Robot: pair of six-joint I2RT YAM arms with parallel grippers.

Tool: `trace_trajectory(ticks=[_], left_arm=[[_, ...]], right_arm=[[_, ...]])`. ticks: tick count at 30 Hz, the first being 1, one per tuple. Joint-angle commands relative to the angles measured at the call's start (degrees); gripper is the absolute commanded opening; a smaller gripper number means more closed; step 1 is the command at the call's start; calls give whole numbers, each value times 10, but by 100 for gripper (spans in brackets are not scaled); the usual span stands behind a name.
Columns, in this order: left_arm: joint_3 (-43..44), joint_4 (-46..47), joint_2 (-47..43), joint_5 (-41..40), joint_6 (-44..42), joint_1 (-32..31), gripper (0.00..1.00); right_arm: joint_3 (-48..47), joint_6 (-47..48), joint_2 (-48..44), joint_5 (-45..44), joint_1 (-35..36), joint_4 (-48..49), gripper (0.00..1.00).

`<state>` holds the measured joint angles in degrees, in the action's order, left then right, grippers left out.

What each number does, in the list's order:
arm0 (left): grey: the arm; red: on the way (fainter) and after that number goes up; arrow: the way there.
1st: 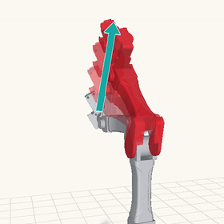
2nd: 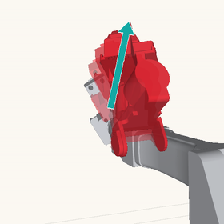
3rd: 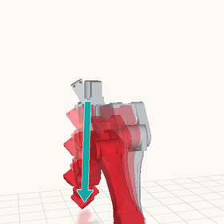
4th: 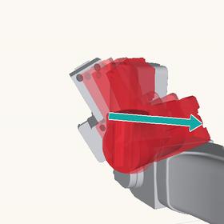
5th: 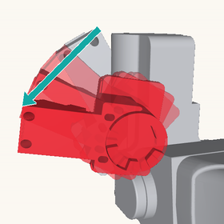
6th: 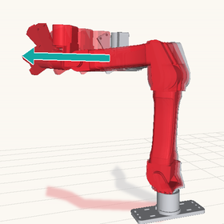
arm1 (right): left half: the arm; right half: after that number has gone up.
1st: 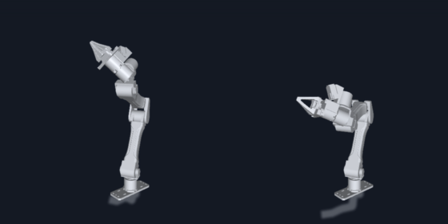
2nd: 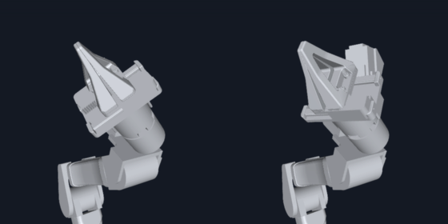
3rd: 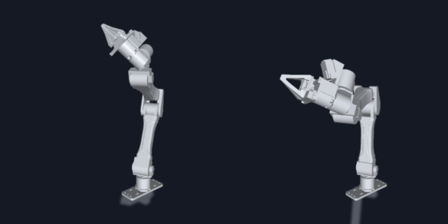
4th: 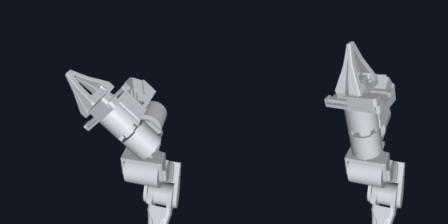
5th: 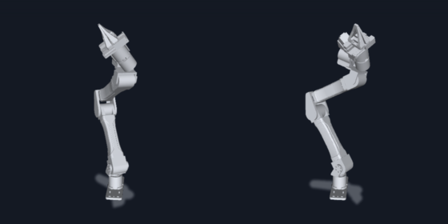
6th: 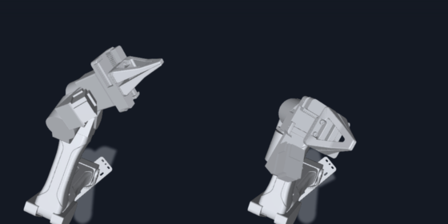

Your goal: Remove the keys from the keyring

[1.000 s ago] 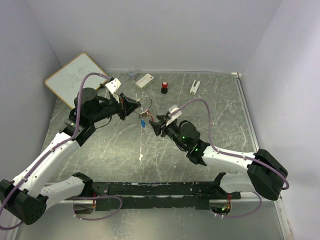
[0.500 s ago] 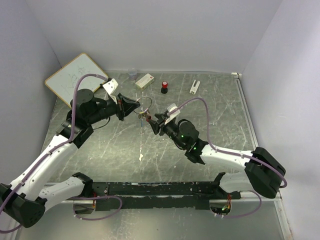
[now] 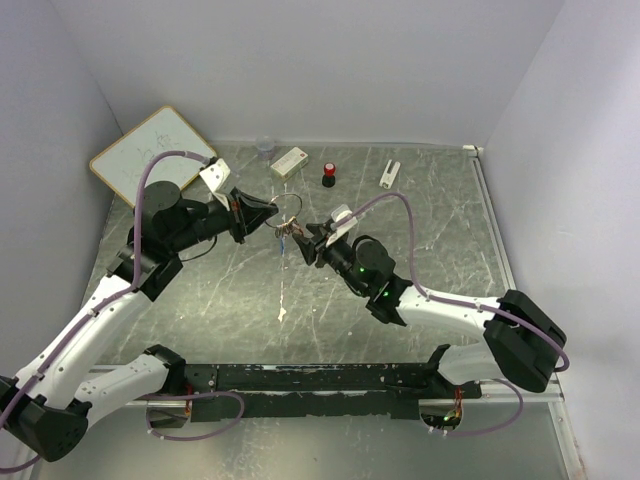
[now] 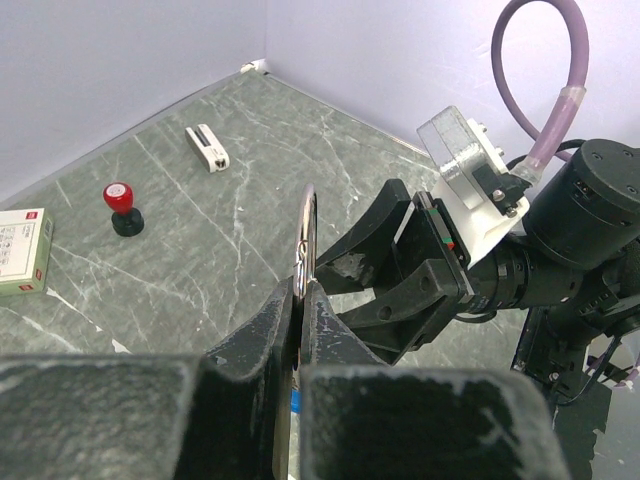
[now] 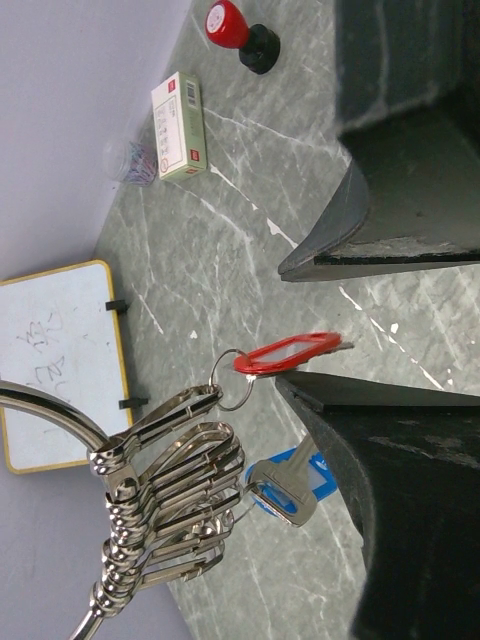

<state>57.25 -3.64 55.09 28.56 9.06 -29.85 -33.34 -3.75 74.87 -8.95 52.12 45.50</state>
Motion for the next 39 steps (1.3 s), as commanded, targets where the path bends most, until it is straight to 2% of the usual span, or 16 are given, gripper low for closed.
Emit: trace_trajectory(ticks=[1,9,11,13,17,18,22,28,30,32,34,36,39], left_arm=[[-2,29,-13,7,8,-4,9],[-3,30,-15,9,10,-5,9],[-3,29,-16,6,10,-5,9],[-3,30,-18,2,9,-4,9],[-5,34,-22,-7,8,-5,9],[-7,35,-23,-13,7,-4,9],[-13,25,-25,-76,1,-4,10],[-35,34,-19,-170,-6,-5,18],[-40,40,-9,-175,-7,-4,25],[-43,41,3,-173,-9,-5,39],[-46,41,13,-169,-10,-4,48],[-55,50,19,-162,-12,-4,51],[-73,75,20,-150,-11,-5,50]], right_arm=[[-18,8,8,3,-2,29,41],[-25,8,16,6,-1,34,41],[-27,8,18,6,-2,32,37],[-30,9,21,6,-1,27,29],[-37,8,22,5,-2,7,4],[-40,8,19,4,-2,-5,0],[-56,11,-10,-19,-1,-94,0],[-114,5,-66,-85,-1,-305,0],[-136,3,-82,-96,-1,-366,0],[-159,-3,-100,-108,-1,-412,0],[-177,-5,-117,-117,-1,-447,0],[-195,-3,-128,-126,-1,-477,0],[-216,5,-134,-129,-1,-497,0]])
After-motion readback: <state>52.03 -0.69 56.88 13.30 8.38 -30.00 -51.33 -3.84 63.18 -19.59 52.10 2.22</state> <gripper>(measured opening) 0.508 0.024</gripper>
